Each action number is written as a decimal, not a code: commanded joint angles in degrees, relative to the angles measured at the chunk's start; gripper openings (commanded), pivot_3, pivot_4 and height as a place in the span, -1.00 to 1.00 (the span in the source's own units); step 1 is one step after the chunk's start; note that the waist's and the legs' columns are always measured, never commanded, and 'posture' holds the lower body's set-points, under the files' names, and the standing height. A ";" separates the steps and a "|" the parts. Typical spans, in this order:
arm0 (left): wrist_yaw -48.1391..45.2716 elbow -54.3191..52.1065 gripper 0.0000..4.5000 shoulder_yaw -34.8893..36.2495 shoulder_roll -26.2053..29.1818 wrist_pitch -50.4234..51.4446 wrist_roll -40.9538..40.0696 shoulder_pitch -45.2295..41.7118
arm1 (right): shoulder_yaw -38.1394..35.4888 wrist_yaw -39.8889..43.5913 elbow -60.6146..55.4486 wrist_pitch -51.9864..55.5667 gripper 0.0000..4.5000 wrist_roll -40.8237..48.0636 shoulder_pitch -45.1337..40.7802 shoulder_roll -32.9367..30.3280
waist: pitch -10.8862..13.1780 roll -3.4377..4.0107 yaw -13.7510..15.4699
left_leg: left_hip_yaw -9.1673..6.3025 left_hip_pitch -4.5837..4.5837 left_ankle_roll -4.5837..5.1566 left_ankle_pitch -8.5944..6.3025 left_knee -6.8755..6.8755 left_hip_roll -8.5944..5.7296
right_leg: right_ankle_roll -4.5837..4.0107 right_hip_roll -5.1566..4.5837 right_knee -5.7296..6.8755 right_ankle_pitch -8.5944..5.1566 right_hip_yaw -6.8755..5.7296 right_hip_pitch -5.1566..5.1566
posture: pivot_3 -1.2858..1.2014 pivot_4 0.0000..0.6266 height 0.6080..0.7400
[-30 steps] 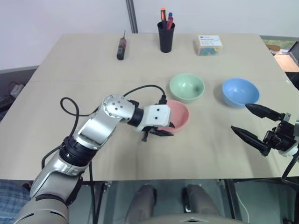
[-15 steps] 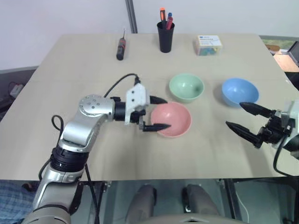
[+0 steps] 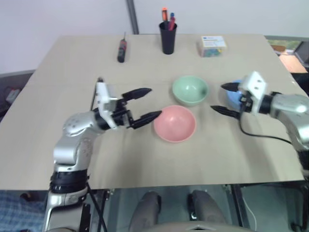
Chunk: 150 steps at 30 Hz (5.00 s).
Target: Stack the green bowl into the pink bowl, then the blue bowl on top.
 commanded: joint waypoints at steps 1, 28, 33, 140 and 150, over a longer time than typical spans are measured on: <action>1.53 -4.33 0.95 4.53 1.92 -0.41 -3.02 2.87 | 3.71 1.14 8.11 -6.26 1.00 -6.67 -6.10 2.24 | 0.00 0.00 0.03 | 0.03 -0.03 -0.03 0.02 -0.07 0.03 | 0.00 -0.03 0.00 0.00 0.04 -0.11 | 0.03 -0.52 0.98; 9.24 -15.57 1.00 16.17 5.66 -4.47 -6.03 23.01 | 8.13 4.07 45.27 -29.09 -0.07 -19.97 -23.71 18.65 | 0.02 0.04 -0.03 | -0.04 -0.01 -0.05 0.03 -0.38 0.06 | -0.01 -0.22 -0.01 0.01 0.27 -0.35 | 0.03 -0.52 0.98; 8.82 -15.73 1.00 15.97 5.96 -5.23 -5.69 24.70 | 7.96 4.84 44.46 -29.70 -0.84 -20.03 -22.85 18.59 | 0.02 0.04 -0.03 | 0.07 -0.02 -0.05 0.03 -0.44 0.06 | -0.01 -0.22 -0.03 0.01 0.38 -0.42 | 0.03 -0.52 0.98; -15.20 16.98 1.00 7.52 17.05 -12.34 -1.63 2.13 | 10.79 10.13 -35.70 14.85 -0.45 -2.02 -6.18 1.07 | 0.01 0.02 0.18 | -0.24 -0.71 -0.01 0.01 0.25 0.01 | -0.01 -0.01 0.53 0.01 0.09 -0.96 | 0.03 -0.52 0.98; -15.97 20.64 1.00 8.72 18.12 -13.18 -0.49 2.91 | 2.16 5.22 -32.00 22.35 0.82 2.68 -9.10 4.76 | 0.02 0.02 0.12 | -0.28 -0.72 -0.04 0.02 0.23 0.00 | -0.02 -0.01 0.55 0.00 0.07 -1.01 | 0.03 -0.52 0.98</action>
